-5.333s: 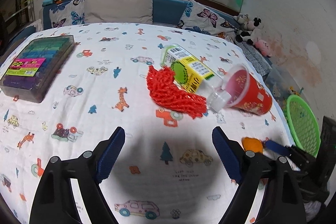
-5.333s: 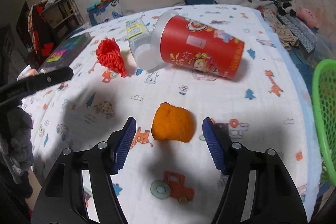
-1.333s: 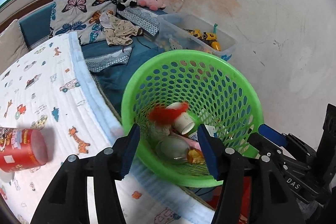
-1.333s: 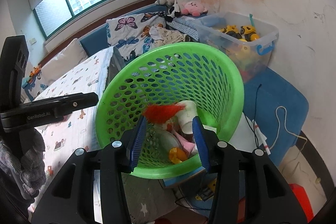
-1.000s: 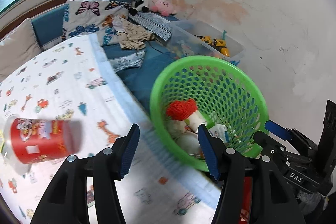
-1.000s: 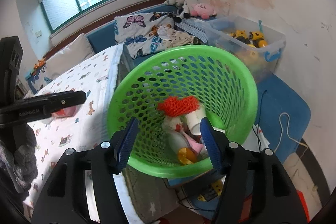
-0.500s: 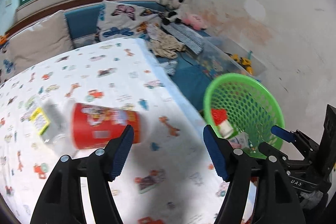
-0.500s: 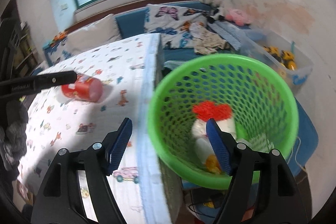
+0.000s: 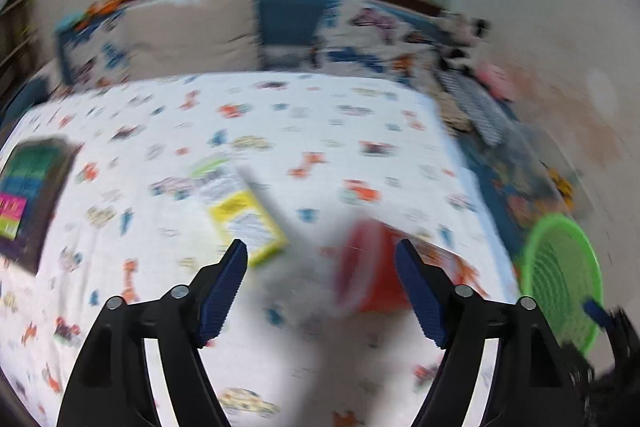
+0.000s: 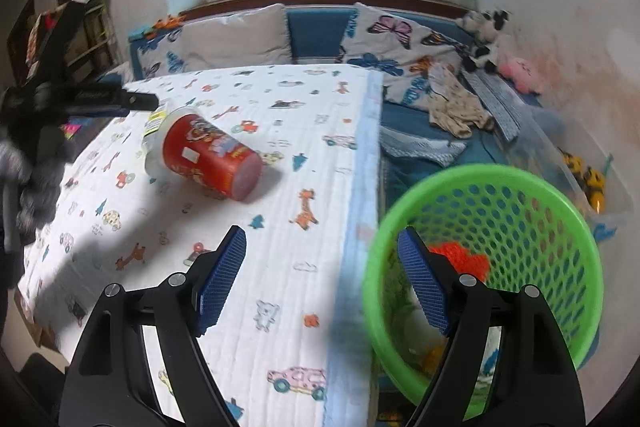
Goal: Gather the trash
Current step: 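Move both grippers back over the bed toward the clear bottle, then grasp the clear bottle with the left gripper while the right grasps the red paper cup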
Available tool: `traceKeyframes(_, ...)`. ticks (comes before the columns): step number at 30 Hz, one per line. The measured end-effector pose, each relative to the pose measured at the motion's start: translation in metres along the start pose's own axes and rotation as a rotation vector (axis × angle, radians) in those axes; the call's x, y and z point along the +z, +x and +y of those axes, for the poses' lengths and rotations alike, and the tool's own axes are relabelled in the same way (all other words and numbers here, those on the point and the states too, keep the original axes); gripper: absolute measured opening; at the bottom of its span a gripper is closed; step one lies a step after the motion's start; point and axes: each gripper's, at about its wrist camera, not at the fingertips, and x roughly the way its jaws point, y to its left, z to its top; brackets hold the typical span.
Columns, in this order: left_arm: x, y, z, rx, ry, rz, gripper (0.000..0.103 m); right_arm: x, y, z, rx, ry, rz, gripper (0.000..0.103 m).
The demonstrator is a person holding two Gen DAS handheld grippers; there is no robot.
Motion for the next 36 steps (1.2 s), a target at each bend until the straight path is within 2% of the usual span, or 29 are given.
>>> traceKeyframes(6, 0.019, 0.037, 0.054, 0.08, -0.18, 0.091, 0.075, 0.006, 0.011, 0.012, 0.021, -0.054, 0.017, 0.08)
traceKeyframes(8, 0.02, 0.046, 0.06, 0.088, -0.188, 0.124, 0.075, 0.009, 0.017, 0.016, 0.027, -0.076, 0.023, 0.08)
traceKeyframes(16, 0.0, 0.058, 0.06, 0.027, -0.235, 0.187, 0.075, 0.023, 0.037, 0.028, 0.063, -0.118, 0.029, 0.08)
traceKeyframes(30, -0.017, 0.059, 0.041, -0.014, -0.291, 0.189, 0.075, 0.026, 0.051, 0.033, 0.087, -0.139, 0.037, 0.08)
traceKeyframes(32, -0.012, 0.063, 0.04, -0.012, -0.287, 0.195, 0.075, 0.026, 0.051, 0.032, 0.087, -0.138, 0.038, 0.08)
traceKeyframes(34, -0.004, 0.061, 0.049, -0.01, -0.328, 0.175, 0.075, 0.026, 0.05, 0.031, 0.088, -0.136, 0.036, 0.08)
traceKeyframes(36, 0.007, 0.062, 0.054, 0.018, -0.328, 0.166, 0.075, 0.026, 0.05, 0.03, 0.091, -0.142, 0.038, 0.08)
